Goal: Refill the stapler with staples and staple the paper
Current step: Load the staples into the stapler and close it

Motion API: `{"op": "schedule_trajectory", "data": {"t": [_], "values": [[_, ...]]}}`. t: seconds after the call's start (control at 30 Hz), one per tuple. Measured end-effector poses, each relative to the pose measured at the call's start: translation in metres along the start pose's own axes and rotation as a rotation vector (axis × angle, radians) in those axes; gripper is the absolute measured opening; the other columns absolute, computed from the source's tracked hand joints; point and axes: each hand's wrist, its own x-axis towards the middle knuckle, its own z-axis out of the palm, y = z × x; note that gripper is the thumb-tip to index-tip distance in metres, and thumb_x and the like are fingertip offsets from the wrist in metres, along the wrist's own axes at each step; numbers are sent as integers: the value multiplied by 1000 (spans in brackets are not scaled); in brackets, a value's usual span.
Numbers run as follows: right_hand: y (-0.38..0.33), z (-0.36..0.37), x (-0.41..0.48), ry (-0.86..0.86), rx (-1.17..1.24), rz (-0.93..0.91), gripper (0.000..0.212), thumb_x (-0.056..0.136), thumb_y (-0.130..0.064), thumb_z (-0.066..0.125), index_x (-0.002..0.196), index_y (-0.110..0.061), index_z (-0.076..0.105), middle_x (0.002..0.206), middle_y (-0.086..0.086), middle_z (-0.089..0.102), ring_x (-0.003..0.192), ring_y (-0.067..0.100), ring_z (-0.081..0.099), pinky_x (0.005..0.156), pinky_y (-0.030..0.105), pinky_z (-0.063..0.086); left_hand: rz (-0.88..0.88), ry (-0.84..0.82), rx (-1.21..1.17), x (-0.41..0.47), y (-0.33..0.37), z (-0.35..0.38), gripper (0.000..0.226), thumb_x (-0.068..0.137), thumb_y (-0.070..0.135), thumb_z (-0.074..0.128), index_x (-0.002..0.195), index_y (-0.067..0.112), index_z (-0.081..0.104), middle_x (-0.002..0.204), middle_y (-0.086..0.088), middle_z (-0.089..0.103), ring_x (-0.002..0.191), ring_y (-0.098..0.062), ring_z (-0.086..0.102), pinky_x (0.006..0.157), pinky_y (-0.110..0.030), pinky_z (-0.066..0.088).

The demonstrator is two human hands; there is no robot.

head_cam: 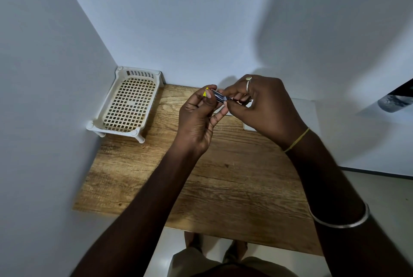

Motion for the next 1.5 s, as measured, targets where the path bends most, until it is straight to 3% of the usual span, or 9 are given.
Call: {"op": "schedule_trajectory", "data": {"t": [0.2,0.4,0.63,0.97,1.07,1.3,1.5], "values": [[2,2,4,25,90,118,22,82,-9,75,100,-19,81,86,-8,77,80,1,72,80,24,59,11,-10,38,0,-2,0,25,79,27,71,99,12,69,96,-5,75,93,-19,74,87,-38,61],[5,-6,13,-76,76,176,21,76,-11,79,92,-23,82,78,-13,76,75,-6,71,71,7,52,1,6,38,1,-3,1,22,79,26,70,97,13,70,97,-5,76,92,-20,74,77,-32,61],[2,-12,20,-149,16,181,24,74,-11,78,94,-22,80,79,-12,76,71,-8,69,68,2,46,-10,2,21,2,-5,3,21,80,25,69,97,12,69,96,-4,76,90,-18,74,78,-33,61],[-3,-12,15,-114,-16,156,23,75,-12,78,95,-21,80,78,-13,74,74,-6,69,69,1,47,-22,-5,-7,1,-3,3,23,79,25,69,97,11,70,91,-4,77,85,-17,75,75,-30,62],[-4,-11,11,-88,-57,124,23,77,-12,78,98,-20,80,84,-9,76,76,-2,70,72,4,50,-31,-5,-30,1,-3,3,22,80,25,69,97,11,70,92,-5,77,86,-17,75,76,-31,62],[-6,-9,1,-62,-83,66,25,82,-10,76,104,-19,80,89,-1,78,80,8,71,80,33,58,-74,4,-77,2,-7,1,13,99,15,58,97,13,71,90,-3,78,79,-13,75,71,-28,61],[-3,-9,-3,-66,-79,34,22,84,-7,73,103,-16,81,87,5,76,79,16,71,78,41,56,-84,4,-85,-1,-5,5,17,85,22,67,98,12,69,87,-2,77,76,-11,74,71,-27,62]]}}
